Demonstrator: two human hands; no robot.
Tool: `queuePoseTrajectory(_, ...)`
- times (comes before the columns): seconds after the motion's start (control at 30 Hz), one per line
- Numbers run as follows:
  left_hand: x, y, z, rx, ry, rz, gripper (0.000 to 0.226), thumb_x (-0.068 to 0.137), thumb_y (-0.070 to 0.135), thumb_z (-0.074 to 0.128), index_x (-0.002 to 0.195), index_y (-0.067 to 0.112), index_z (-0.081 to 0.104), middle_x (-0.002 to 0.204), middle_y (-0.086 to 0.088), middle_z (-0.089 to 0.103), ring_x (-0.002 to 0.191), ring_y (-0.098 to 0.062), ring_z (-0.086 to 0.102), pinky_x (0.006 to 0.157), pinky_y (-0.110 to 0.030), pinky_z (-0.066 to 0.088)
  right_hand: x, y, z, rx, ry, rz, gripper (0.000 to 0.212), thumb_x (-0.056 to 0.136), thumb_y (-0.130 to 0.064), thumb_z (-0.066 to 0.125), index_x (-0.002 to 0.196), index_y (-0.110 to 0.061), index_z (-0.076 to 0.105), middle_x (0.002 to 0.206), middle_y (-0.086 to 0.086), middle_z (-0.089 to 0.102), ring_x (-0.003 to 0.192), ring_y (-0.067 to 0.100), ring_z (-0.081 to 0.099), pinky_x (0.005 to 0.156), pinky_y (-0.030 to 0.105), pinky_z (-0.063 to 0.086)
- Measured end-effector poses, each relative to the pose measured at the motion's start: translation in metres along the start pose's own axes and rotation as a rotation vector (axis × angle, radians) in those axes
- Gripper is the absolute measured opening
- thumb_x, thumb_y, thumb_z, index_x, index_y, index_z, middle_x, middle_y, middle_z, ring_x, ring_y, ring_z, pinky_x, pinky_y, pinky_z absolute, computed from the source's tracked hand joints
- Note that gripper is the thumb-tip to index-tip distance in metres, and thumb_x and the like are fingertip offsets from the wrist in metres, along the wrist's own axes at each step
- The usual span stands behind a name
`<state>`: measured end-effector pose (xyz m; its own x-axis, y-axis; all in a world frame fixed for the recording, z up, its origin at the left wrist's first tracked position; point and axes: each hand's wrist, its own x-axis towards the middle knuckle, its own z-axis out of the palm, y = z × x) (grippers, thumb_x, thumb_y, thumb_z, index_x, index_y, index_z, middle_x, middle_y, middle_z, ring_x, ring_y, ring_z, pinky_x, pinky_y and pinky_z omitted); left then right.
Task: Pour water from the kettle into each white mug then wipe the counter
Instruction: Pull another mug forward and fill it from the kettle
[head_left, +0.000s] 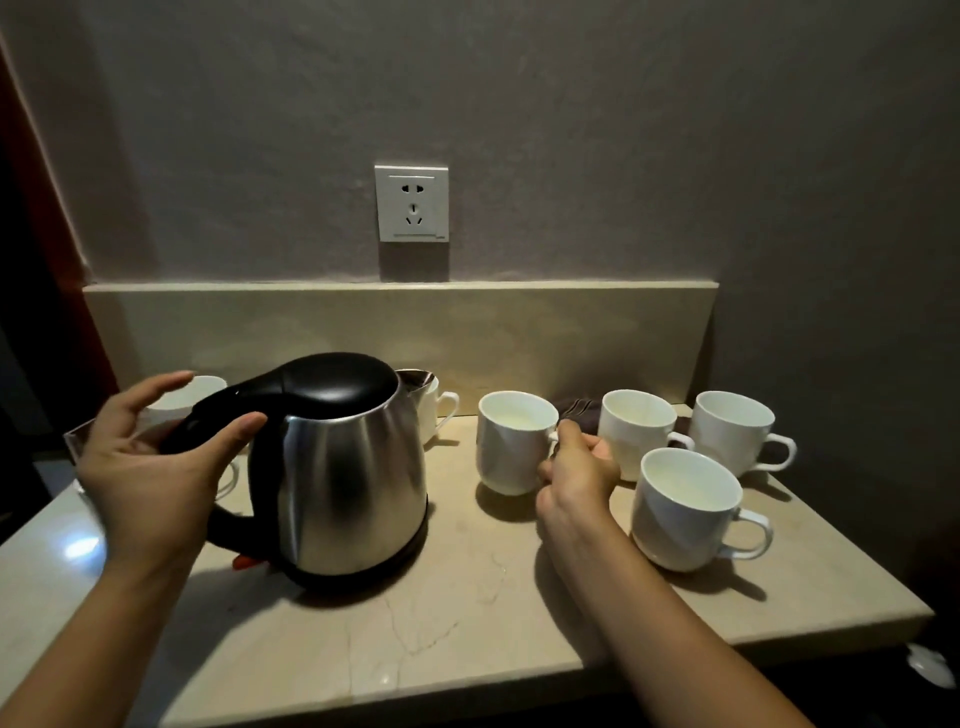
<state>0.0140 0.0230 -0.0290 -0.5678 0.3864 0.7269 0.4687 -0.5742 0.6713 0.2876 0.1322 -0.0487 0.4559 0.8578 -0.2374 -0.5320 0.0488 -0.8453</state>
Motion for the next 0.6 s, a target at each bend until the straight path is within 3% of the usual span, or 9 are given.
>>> queuePoseTrajectory(0.13,0.003,-0.012,-0.003,-0.044,0.042,-0.068,0.055,0.053,0.067,0.081,0.101,0.049,0.062,0.082,0.033,0.066,0.071,0.011,0.063,0.067,-0.007,0.048,0.009,-0.001,0.017,0.047,0.055,-0.045,0.017,0.088,-0.017,0.06,0.072,-0.017,0.053,0.068,-0.001,0.058,0.053,0.01,0.045,0.049,0.02,0.038)
queuePoseTrajectory(0.4,0.011,-0.023,-0.001,-0.067,-0.012,-0.103,0.057,0.051,0.064,0.082,0.103,0.048,0.064,0.092,0.038,0.067,0.081,0.011,0.067,0.069,-0.007,0.051,0.037,0.003,0.048,0.057,0.07,-0.157,0.023,0.093,-0.023,0.053,0.072,-0.017,0.046,0.07,-0.002,0.055,0.056,0.008,0.05,0.053,0.022,0.044)
queuePoseTrajectory(0.6,0.011,-0.025,0.0,-0.031,-0.063,-0.053,0.045,0.06,0.052,0.078,0.103,0.049,0.063,0.091,0.038,0.066,0.079,0.015,0.064,0.067,-0.003,0.048,0.055,0.017,0.058,-0.041,0.08,-0.211,0.023,0.094,-0.024,0.051,0.073,-0.016,0.045,0.079,0.007,0.058,0.077,0.025,0.055,0.08,0.045,0.049)
